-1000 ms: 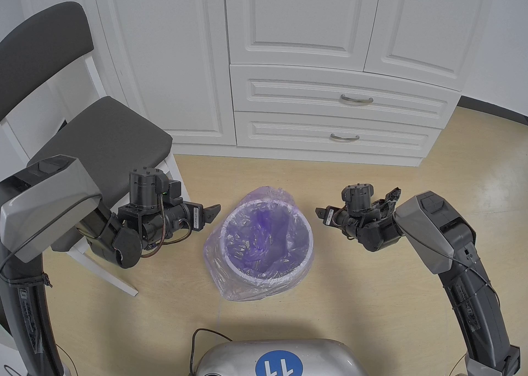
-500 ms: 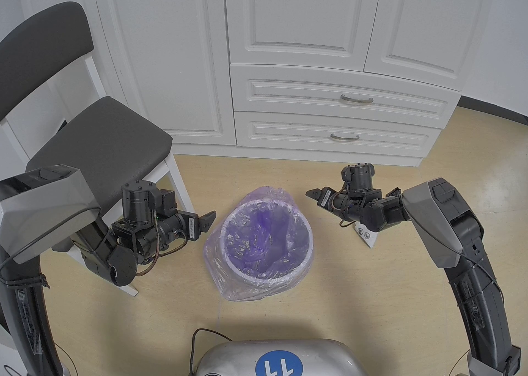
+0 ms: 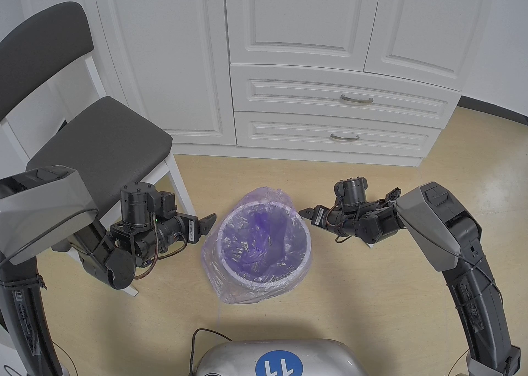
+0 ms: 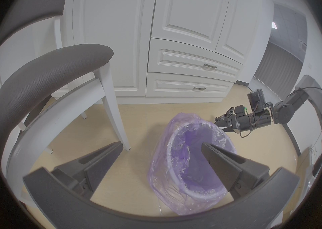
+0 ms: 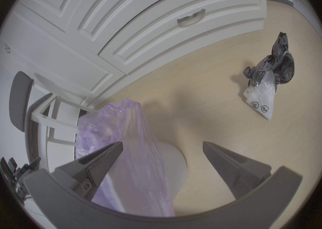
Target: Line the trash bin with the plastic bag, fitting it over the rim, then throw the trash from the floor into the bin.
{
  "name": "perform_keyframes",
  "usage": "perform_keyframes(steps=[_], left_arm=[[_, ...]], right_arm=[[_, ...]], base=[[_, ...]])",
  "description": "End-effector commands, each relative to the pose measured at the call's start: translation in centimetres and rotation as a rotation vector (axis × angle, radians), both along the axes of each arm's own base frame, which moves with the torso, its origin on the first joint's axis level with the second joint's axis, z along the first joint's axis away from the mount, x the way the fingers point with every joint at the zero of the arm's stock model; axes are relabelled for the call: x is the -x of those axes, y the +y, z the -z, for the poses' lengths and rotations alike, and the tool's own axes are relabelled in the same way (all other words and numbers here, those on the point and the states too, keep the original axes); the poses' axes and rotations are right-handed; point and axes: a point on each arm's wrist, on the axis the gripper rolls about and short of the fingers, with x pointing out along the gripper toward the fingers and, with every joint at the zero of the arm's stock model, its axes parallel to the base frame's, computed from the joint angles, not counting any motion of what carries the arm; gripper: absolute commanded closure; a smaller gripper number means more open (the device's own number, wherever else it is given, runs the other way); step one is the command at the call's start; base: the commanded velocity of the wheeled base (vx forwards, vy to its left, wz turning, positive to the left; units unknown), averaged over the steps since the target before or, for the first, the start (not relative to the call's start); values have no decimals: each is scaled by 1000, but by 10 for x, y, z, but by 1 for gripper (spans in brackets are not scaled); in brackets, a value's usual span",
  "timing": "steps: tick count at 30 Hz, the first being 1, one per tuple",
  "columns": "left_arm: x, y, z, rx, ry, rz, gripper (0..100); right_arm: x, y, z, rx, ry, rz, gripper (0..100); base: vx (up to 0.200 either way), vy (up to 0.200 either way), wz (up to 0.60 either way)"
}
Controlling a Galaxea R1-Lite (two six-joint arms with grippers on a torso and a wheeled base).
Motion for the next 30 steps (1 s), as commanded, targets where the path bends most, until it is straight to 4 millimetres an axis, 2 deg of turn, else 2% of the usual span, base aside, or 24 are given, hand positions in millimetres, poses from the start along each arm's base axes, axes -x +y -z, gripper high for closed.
perform_keyframes(steps=[1,10,15,18,19,20,30], left_arm=[[2,0,1,-1,5,2,0],[3,-3,2,-2,8,10,0],[3,-3,2,-3,9,10,0],[2,-3,5,-5,15,8,0],[2,-3,4,-4,14,8,0],[2,-3,5,-5,15,8,0],[2,-3,6,-6,20,10,0]], right_arm=[[-3,-5,18,32,12,-6,0],[-3,-6,26,51,27,-10,0],[-4,-8,38,132,89,-39,0],[-5,-12,44,216,196,-15,0],[-1,-14,56,247,256,-9,0],[1,-14,58,259,270,-8,0],[1,-15,60,273,276,1,0]], base=[[0,0,0],[0,0,0],[0,0,0],[0,0,0],[0,0,0],[0,0,0],[0,0,0]])
